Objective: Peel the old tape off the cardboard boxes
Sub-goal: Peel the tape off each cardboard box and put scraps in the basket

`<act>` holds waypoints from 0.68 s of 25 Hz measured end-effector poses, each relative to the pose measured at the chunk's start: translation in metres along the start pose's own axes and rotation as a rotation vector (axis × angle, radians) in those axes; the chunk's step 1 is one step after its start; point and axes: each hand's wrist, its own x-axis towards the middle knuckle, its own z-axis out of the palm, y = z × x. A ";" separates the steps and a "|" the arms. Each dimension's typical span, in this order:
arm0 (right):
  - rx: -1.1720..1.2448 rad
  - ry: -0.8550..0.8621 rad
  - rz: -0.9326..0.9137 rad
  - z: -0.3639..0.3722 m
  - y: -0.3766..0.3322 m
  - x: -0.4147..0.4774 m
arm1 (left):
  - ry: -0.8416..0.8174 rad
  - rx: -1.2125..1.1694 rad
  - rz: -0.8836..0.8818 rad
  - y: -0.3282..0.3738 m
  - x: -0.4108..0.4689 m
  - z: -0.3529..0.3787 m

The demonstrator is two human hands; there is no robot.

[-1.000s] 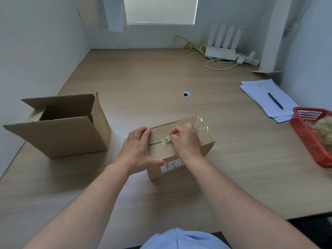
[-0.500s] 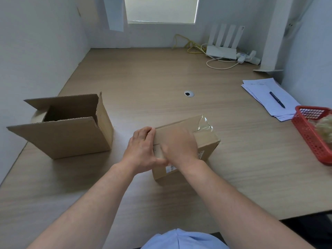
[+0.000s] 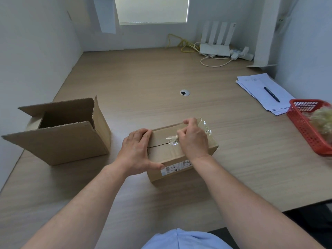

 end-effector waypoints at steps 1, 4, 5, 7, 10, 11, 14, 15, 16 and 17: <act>0.002 0.009 -0.003 -0.001 0.002 -0.001 | -0.009 0.006 -0.001 0.001 0.000 0.000; -0.134 0.005 -0.116 0.003 0.008 -0.006 | -0.065 0.064 -0.022 0.004 0.004 -0.001; -0.185 0.002 -0.143 0.005 0.009 -0.008 | -0.089 0.087 -0.026 0.005 0.006 0.000; -0.265 0.014 -0.173 0.007 0.006 -0.014 | -0.125 0.118 -0.035 0.010 0.010 0.002; -0.344 0.028 -0.188 0.009 0.000 -0.019 | -0.122 0.118 -0.036 0.024 0.016 0.006; -0.350 0.009 -0.185 0.009 -0.003 -0.020 | -0.103 0.108 -0.037 0.029 0.018 0.008; -0.399 0.017 -0.268 0.011 -0.019 -0.026 | -0.059 0.086 -0.050 0.033 0.021 0.010; -0.403 0.029 -0.300 0.010 -0.023 -0.028 | -0.054 0.089 -0.052 0.033 0.020 0.010; -0.428 0.055 -0.329 0.010 -0.025 -0.028 | -0.047 0.093 -0.052 0.033 0.020 0.010; -0.414 0.019 -0.329 0.008 -0.025 -0.025 | -0.040 0.098 -0.050 0.034 0.020 0.010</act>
